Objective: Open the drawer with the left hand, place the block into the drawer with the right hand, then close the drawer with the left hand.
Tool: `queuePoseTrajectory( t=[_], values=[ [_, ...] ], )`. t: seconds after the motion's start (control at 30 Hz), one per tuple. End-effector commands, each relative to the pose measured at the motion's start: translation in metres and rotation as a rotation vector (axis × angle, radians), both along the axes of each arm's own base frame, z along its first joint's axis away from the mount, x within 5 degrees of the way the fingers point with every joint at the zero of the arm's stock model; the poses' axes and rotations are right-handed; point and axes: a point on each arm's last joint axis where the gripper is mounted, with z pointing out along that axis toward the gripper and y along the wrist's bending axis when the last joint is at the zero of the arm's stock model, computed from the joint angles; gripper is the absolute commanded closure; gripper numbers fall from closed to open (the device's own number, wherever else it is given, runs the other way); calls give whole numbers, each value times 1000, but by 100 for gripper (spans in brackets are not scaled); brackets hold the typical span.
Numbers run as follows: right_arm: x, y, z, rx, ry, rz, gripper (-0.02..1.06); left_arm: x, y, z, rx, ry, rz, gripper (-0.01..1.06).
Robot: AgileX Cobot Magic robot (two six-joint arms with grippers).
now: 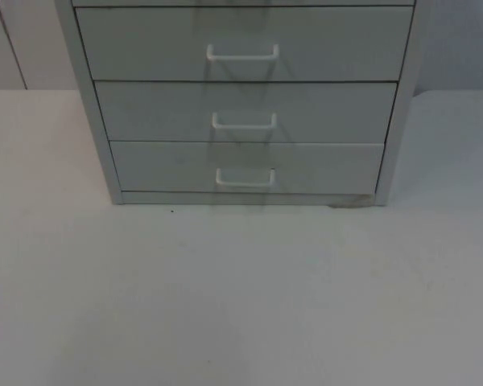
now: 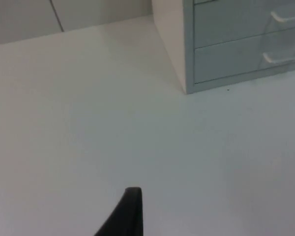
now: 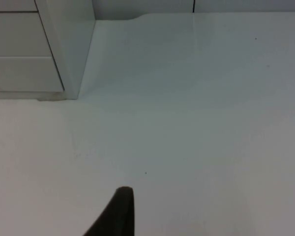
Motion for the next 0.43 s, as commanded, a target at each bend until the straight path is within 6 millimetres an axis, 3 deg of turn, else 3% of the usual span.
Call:
queuePoseTrajectory(
  t=[0.0,0.4],
  values=[
    [0,0,0,-9,-7,7,-1,0,0,-1,3,-1,53,0],
    [0,0,0,-7,-8,9,-1,-2,-1,-1,3,-1,291,0]
  ],
)
